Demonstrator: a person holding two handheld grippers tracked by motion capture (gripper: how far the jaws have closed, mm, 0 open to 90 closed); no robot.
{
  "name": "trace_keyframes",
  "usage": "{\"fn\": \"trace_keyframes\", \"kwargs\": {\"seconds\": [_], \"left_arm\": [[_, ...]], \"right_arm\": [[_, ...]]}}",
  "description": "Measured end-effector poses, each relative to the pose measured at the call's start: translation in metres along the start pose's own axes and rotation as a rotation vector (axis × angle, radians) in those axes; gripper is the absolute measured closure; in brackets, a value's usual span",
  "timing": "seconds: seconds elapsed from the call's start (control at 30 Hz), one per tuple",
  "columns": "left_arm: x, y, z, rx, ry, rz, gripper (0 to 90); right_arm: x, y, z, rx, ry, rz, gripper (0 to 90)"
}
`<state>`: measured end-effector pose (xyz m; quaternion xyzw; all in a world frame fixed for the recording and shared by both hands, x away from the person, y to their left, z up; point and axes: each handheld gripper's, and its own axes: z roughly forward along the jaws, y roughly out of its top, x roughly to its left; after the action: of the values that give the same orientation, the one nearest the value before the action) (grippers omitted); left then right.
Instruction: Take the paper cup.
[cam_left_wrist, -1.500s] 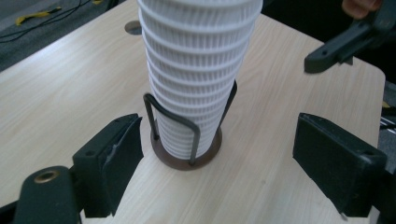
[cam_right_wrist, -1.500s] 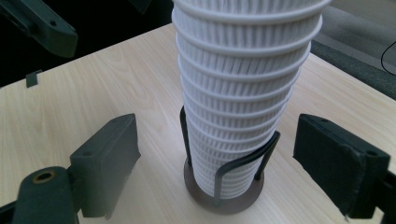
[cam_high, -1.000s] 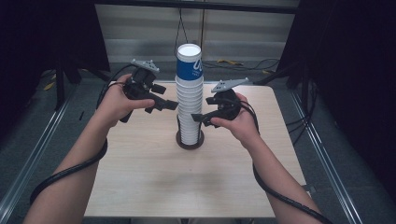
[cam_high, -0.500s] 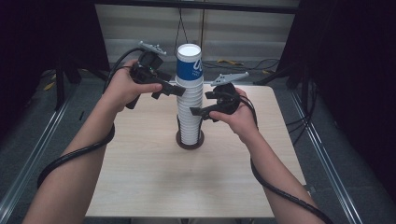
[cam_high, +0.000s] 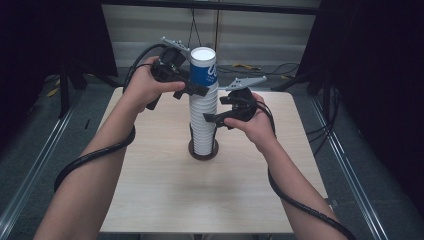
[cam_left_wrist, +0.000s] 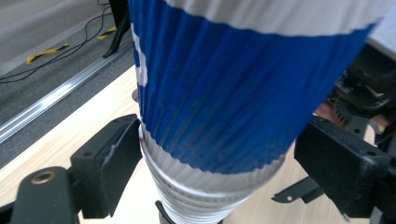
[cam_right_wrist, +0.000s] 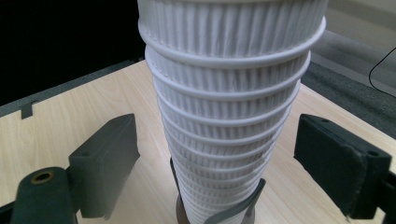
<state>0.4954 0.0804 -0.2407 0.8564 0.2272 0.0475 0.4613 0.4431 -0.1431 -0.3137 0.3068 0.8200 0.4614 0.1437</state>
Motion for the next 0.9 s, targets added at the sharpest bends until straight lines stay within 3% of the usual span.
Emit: {"fn": "trace_keyframes", "kwargs": {"seconds": [0.13, 0.33, 0.53, 0.9], "left_arm": [[0.0, 0.001, 0.003, -0.001, 0.005, 0.011, 14.4], [0.003, 0.0, 0.011, -0.026, 0.008, -0.024, 10.7], [0.004, -0.001, 0.014, -0.04, 0.0, -0.028, 12.6], [0.001, 0.001, 0.013, -0.031, 0.013, -0.034, 13.5]], "right_arm": [[-0.001, 0.001, 0.0, 0.002, -0.003, -0.005, 13.0], [-0.001, 0.001, 0.0, 0.001, -0.007, -0.004, 13.0], [-0.001, 0.001, 0.002, -0.004, -0.011, -0.005, 13.0], [0.003, 0.015, 0.006, -0.05, -0.033, 0.001, 12.3]]}}
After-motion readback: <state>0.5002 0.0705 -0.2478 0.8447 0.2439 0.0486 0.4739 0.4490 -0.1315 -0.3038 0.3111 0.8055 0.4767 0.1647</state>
